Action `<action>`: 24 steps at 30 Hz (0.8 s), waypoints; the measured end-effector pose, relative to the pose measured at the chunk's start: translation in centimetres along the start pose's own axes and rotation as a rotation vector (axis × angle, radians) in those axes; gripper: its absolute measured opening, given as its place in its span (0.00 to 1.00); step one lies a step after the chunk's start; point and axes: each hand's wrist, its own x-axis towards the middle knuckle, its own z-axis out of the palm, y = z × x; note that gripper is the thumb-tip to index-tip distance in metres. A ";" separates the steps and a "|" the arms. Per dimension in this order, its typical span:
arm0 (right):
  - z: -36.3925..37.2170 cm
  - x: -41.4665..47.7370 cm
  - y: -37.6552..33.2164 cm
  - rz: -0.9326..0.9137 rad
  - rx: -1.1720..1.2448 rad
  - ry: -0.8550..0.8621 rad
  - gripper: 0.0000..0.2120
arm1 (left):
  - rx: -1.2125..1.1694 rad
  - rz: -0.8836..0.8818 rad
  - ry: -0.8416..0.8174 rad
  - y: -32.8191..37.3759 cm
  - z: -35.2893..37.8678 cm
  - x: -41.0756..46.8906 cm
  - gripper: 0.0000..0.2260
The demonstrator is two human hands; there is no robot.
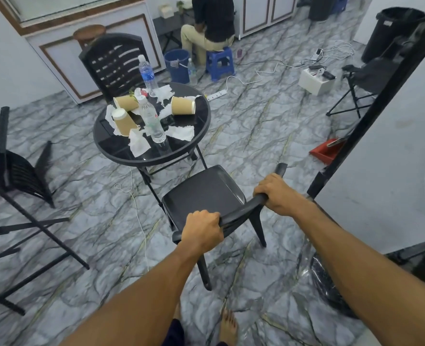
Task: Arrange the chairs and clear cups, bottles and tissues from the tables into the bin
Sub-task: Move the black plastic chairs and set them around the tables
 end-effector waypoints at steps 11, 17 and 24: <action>-5.6 1.1 -5.0 0.270 0.298 -0.423 0.20 | -0.582 -0.033 -0.062 -2.0 -1.8 -0.3 0.28; -5.7 6.4 -12.2 0.229 0.370 -0.353 0.20 | -0.436 -0.264 0.056 -10.8 -3.4 -0.2 0.22; -2.7 16.3 -22.3 0.062 0.248 -0.340 0.23 | -0.458 -0.415 0.050 -20.4 -6.8 -1.6 0.23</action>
